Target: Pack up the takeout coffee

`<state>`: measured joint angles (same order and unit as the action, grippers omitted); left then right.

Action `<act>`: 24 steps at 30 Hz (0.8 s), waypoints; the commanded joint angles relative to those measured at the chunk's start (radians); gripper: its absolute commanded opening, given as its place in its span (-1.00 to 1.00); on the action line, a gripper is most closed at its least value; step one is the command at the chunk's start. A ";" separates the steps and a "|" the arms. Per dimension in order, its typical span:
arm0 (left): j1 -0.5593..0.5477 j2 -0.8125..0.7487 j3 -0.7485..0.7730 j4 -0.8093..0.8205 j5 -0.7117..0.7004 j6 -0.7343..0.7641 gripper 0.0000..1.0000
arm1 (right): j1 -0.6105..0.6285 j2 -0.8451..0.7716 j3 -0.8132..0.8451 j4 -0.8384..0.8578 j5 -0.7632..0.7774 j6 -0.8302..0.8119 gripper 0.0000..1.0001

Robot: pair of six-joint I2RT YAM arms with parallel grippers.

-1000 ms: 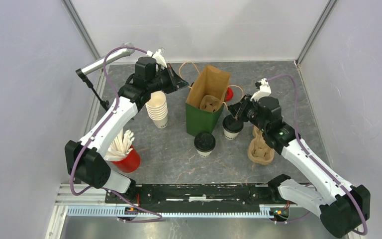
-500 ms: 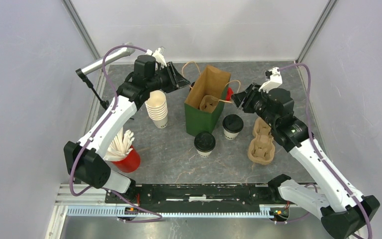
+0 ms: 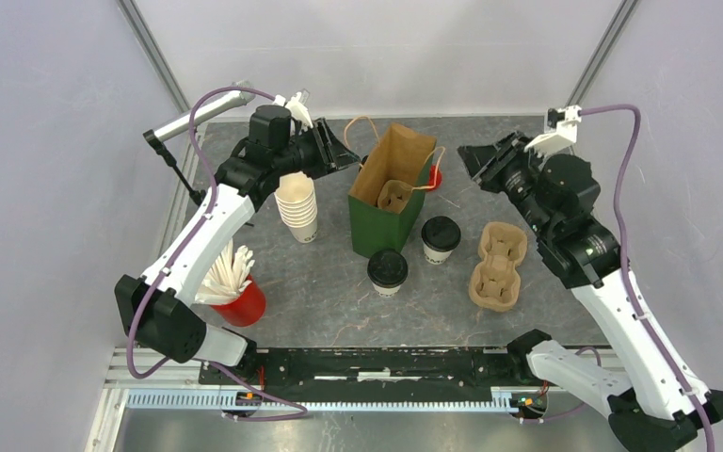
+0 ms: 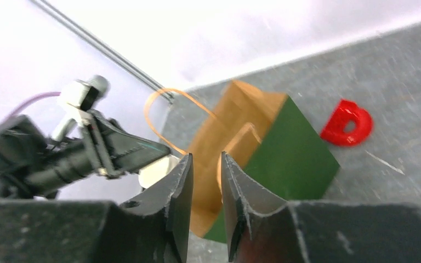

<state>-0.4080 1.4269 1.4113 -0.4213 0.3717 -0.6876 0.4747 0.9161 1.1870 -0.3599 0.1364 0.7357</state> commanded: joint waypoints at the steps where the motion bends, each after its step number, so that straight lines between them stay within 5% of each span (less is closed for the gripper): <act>1: -0.001 -0.031 0.037 0.003 0.022 0.025 -0.03 | 0.000 0.072 0.102 0.119 -0.114 -0.009 -0.43; 8: 0.000 -0.025 0.032 0.009 0.023 0.031 -0.23 | 0.089 0.240 0.249 0.140 -0.133 -0.043 -0.51; 14: -0.002 -0.016 0.031 0.014 0.020 0.034 -0.41 | 0.093 0.384 0.376 -0.076 -0.066 -0.084 -0.50; 24: -0.001 -0.009 0.002 0.020 0.001 0.034 -0.61 | 0.004 0.198 -0.043 -0.002 -0.055 -0.076 -0.57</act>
<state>-0.4080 1.4273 1.4109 -0.4244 0.3714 -0.6868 0.4877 1.1618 1.2209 -0.3870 0.0685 0.6750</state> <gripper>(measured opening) 0.208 0.214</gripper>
